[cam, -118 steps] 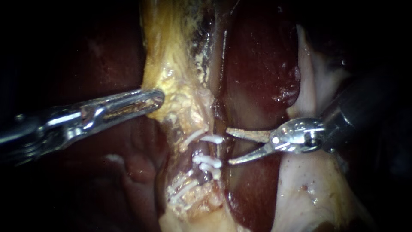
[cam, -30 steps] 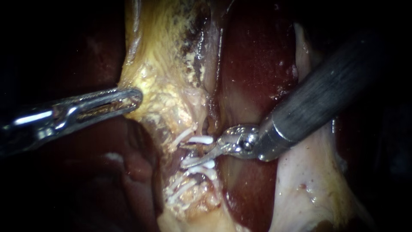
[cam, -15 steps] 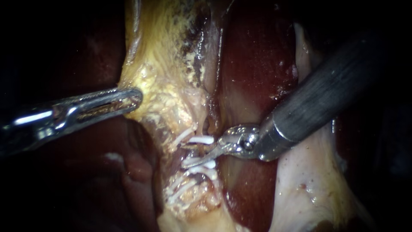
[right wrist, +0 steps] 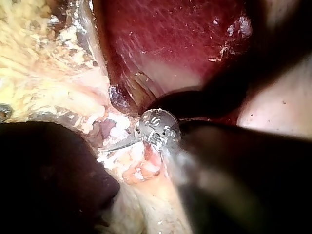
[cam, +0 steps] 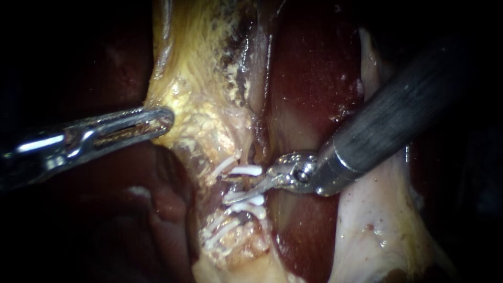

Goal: Go to the cutting position right tube

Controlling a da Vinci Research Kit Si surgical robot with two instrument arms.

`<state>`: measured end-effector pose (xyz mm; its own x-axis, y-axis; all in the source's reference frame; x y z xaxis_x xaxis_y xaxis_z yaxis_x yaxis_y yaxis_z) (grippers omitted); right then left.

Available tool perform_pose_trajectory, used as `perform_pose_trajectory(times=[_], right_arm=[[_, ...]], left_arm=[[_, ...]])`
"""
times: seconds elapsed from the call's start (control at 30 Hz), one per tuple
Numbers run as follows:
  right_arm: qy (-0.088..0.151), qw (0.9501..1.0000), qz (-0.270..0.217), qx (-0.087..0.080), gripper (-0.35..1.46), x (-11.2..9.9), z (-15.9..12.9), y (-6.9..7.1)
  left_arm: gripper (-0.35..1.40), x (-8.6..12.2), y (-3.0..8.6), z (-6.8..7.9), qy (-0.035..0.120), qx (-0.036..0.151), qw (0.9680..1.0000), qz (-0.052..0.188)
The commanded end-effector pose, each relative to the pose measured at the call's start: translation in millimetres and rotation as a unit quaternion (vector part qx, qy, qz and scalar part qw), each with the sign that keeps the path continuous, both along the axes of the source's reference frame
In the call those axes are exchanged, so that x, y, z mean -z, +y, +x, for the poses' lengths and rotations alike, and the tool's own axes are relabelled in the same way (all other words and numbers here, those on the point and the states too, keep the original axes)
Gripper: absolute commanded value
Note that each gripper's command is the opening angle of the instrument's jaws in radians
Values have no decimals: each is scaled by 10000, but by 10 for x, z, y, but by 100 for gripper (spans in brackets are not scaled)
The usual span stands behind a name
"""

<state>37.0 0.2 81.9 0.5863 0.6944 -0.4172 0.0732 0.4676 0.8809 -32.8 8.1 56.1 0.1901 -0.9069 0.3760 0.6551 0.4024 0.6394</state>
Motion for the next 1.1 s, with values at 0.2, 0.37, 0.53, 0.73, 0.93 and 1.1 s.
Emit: perform_pose_trajectory(times=[0.2, 0.37, 0.53, 0.73, 0.93, 1.1], right_arm=[[-4, 10000, -6, -10, 43, 0, 0, 1], [-5, 10000, -5, -11, 39, 0, 0, 1], [-10, 10000, -9, -24, 33, 0, 0, 3], [-9, 10000, -9, -23, 33, 0, 0, 3], [-8, 10000, -10, -21, 36, 0, -1, 3], [-8, 10000, -10, -21, 38, -1, -1, 3]], left_arm=[[-35, 0, 0, 0, 0, 1, 10000, 0], [-35, 0, 0, 0, 1, 1, 10000, 0], [-35, 0, 0, 0, 1, 1, 10000, 0], [-35, 0, 0, 0, 1, 2, 10000, 0], [-35, 0, 0, 0, 1, 2, 10000, 0], [-35, 0, 0, 0, 1, 2, 10000, 0]])
